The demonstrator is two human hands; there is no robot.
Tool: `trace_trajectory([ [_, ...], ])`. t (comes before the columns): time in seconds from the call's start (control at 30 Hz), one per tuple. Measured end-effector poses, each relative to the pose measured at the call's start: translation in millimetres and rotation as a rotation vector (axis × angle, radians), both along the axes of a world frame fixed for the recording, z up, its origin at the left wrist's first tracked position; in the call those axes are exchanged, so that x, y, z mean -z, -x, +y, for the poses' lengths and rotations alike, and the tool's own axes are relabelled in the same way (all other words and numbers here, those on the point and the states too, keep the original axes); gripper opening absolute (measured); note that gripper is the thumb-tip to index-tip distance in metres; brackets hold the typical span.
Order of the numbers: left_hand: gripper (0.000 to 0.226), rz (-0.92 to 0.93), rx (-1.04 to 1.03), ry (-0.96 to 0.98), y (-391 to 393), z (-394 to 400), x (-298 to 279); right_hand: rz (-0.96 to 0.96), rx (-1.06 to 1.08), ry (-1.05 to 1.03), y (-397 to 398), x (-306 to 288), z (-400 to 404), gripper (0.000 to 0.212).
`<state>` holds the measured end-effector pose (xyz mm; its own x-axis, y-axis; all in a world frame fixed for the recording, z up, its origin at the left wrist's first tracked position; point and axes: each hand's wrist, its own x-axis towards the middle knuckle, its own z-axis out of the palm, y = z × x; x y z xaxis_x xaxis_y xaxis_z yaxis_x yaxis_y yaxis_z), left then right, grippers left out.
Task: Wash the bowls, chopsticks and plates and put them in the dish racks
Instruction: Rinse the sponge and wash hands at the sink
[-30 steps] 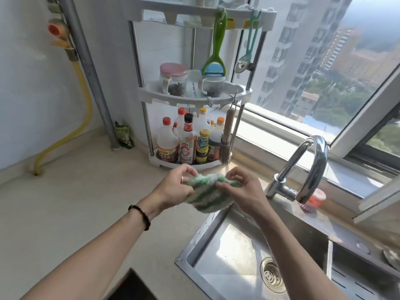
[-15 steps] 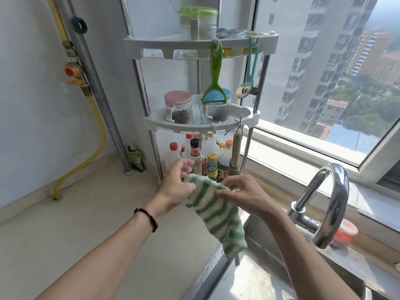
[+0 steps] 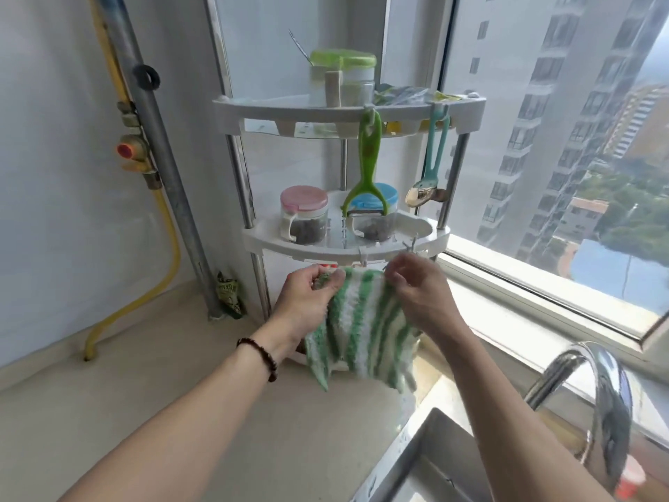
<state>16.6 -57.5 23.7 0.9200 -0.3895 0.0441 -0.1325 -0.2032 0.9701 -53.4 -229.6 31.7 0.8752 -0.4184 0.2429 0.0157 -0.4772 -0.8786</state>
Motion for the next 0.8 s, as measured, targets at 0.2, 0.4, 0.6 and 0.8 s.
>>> trace_trajectory([
  [0.2,0.047,-0.042,-0.263,-0.259,-21,-33,-2,-0.021,0.076,0.383,-33,-3,1,0.024],
  [0.4,0.042,-0.089,-0.217,-0.423,-13,-38,9,0.024,0.064,0.372,-22,16,9,0.029],
  [0.6,0.045,-0.740,-0.251,-0.717,9,31,-4,-0.072,0.155,0.795,-7,2,46,0.039],
  [0.8,0.063,-1.026,-0.393,-0.912,35,154,-31,-0.284,-0.005,0.912,-10,-35,141,0.055],
])
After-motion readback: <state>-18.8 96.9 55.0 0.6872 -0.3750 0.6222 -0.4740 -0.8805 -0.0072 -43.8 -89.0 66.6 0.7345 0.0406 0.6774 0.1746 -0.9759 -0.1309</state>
